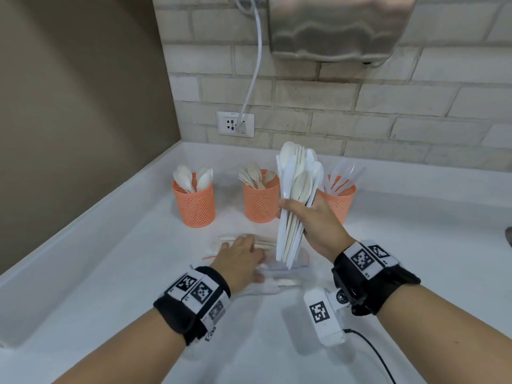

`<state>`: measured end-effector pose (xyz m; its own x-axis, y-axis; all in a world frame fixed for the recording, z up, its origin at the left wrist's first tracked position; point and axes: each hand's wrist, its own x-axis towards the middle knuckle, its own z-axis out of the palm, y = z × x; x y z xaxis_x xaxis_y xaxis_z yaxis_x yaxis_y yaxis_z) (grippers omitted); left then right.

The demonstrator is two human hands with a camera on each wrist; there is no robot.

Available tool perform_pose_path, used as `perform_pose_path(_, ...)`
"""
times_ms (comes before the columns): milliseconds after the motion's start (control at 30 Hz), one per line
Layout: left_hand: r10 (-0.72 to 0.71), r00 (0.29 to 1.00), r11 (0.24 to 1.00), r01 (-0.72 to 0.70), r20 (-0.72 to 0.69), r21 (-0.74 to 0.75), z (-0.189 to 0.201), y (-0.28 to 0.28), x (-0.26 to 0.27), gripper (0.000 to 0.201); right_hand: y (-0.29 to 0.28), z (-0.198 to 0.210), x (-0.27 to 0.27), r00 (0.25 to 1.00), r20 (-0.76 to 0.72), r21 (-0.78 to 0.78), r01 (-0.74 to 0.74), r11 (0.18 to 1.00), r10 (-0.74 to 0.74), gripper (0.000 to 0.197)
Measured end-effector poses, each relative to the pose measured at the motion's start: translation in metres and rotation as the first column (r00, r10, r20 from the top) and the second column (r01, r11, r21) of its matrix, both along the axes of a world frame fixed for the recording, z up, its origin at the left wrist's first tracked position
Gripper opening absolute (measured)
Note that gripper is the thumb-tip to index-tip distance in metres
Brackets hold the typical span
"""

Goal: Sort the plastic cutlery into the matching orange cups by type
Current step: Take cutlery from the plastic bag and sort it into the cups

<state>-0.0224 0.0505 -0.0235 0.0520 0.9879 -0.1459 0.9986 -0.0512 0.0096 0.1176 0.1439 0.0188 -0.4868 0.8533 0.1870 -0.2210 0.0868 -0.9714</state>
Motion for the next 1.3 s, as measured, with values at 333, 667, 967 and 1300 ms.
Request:
perform_pose_path(333,-0.016,0.680,0.999,-0.024,0.733,0.043,0.052,0.007,-0.006,0.103,-0.013,0.006,-0.001,1.000,-0.013,-0.044,-0.008,0.999,0.008,0.047)
perform_pose_path(667,0.068,-0.068,0.998,0.002,0.995,-0.068,0.048,0.009,0.016,0.012,-0.028,0.026,-0.006,0.950,0.266,0.019,-0.172,0.985,0.161,0.044)
perform_pose_path(967,0.178,-0.354,0.971,-0.089,0.918,-0.223,0.035,0.019,0.016,0.021,-0.022,0.007,-0.005,0.937,0.288,0.110,0.171,0.979,-0.197,0.018)
perform_pose_path(1300,0.188,-0.450,0.954,-0.130,0.873,-0.272,0.039,0.025,0.023,0.022,-0.021,0.005,-0.008,0.898,0.358,0.162,0.210,0.964,-0.256,0.033)
